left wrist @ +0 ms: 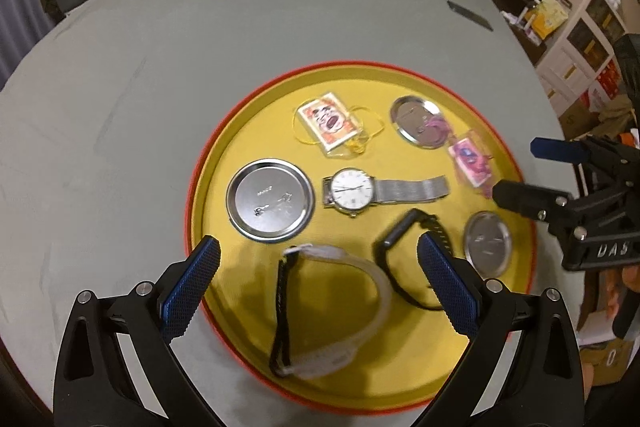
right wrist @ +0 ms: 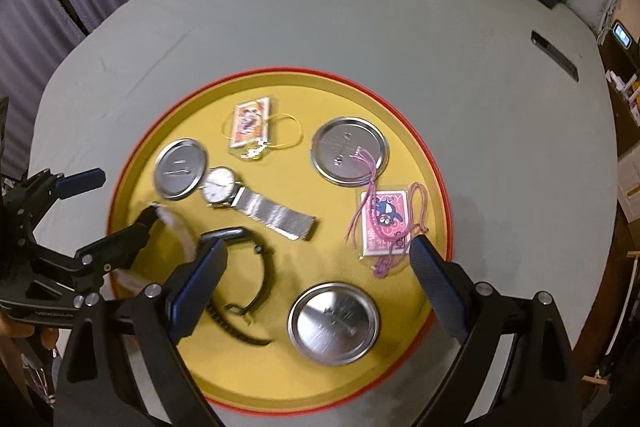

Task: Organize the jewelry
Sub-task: 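Move the right tool over the pink-cord card badge while the left tool approaches the silver mesh watch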

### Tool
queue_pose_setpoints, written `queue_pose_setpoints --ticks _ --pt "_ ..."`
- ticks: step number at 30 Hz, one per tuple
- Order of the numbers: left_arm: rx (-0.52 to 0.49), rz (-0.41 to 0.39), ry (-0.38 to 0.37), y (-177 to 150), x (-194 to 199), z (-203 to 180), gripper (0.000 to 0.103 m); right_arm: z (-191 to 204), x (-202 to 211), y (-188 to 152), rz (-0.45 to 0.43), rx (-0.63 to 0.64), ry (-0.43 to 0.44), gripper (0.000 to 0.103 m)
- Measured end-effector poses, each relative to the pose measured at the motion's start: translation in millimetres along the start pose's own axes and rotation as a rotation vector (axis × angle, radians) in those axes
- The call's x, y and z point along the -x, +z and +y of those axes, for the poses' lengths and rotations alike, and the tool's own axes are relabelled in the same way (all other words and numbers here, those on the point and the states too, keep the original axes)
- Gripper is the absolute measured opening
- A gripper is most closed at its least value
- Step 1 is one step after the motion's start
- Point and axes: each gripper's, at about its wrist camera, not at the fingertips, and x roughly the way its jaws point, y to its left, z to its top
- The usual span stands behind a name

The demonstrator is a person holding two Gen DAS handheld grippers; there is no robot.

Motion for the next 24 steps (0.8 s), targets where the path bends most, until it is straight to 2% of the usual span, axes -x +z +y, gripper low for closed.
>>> queue_pose_setpoints --ticks 9,15,18,24 --pt "-0.010 0.011 -0.047 9 -33 -8 0.096 -24 -44 8 0.062 -0.058 -0.033 0.088" --pt "-0.054 0.027 -0.042 20 -53 -30 0.096 -37 -60 10 0.086 -0.076 -0.049 0.088" --pt "-0.073 0.040 -0.016 23 -62 -38 0.096 -41 -67 10 0.097 -0.081 -0.060 0.088" --pt "-0.075 0.075 0.004 24 -79 -44 0.096 -41 -66 12 0.086 -0.067 -0.063 0.088"
